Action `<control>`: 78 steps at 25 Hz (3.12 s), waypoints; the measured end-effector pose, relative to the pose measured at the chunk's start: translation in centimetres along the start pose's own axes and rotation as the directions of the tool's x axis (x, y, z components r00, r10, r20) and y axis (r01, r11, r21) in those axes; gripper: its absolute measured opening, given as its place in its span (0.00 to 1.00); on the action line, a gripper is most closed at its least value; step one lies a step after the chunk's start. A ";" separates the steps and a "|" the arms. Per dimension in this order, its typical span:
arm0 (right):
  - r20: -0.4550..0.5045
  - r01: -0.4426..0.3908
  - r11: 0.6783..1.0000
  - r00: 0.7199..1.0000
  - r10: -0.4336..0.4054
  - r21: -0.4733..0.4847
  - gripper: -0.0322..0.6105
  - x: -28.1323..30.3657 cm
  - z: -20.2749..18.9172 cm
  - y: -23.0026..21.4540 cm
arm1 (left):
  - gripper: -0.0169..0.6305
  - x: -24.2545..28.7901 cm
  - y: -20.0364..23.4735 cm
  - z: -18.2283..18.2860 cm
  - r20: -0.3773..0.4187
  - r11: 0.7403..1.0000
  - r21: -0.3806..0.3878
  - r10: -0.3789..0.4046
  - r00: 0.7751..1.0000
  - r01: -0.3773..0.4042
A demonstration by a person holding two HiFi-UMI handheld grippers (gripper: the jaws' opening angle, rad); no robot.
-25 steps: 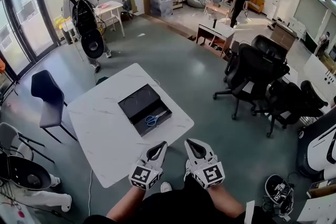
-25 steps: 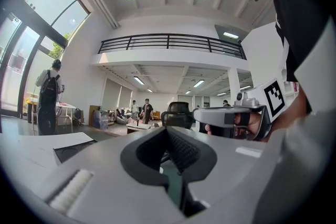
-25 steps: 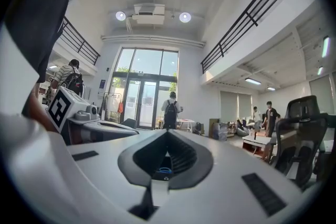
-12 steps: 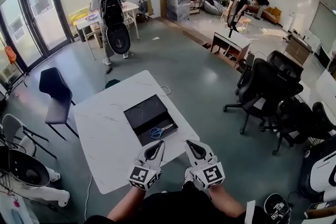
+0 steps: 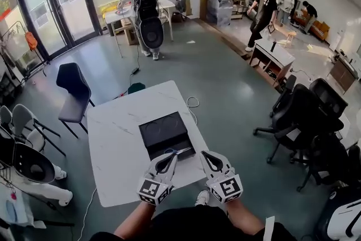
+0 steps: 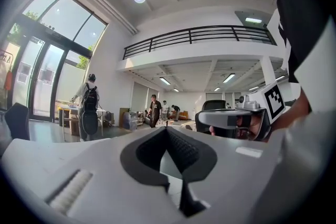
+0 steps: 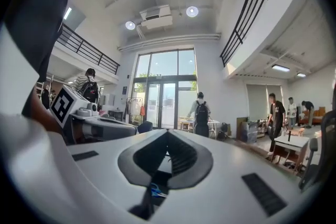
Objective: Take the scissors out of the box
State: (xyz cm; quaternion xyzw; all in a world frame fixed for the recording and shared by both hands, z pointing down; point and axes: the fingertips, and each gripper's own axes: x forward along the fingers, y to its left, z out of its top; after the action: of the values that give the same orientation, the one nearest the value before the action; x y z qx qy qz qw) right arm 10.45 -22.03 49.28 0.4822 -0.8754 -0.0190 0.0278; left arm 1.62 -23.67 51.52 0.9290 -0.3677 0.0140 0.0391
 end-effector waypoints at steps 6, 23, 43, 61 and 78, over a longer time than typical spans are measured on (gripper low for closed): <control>0.004 -0.104 0.994 0.995 0.104 0.019 0.06 1.6 -0.8 -2.6 | 0.04 1.8 1.2 -0.7 -0.042 0.993 0.006 0.115 0.992 -0.115; -0.026 -0.212 0.976 0.977 0.213 0.047 0.06 5.1 -3.0 -5.0 | 0.04 2.2 3.4 -4.4 -0.188 0.980 0.030 0.199 0.962 -0.197; -0.134 -0.244 0.970 0.961 0.240 -0.012 0.06 10.3 -5.2 -3.4 | 0.04 5.1 9.0 -13.1 -0.474 0.990 0.133 0.027 0.880 0.041; -0.168 -0.201 0.978 0.964 0.207 0.049 0.06 9.1 -7.5 -4.4 | 0.27 5.3 7.9 -26.3 -0.928 0.878 0.141 -0.044 0.370 0.457; -0.174 -0.194 0.977 0.963 0.207 0.091 0.06 7.8 -8.6 -4.3 | 0.24 4.8 7.6 -29.7 -0.974 0.823 0.075 -0.061 0.220 0.564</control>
State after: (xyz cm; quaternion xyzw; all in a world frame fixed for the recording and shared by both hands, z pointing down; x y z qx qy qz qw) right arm 10.48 -31.00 57.88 0.3916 -0.9135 0.0601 0.0922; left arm 0.05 -30.01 81.82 0.7745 -0.0571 0.6279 0.0508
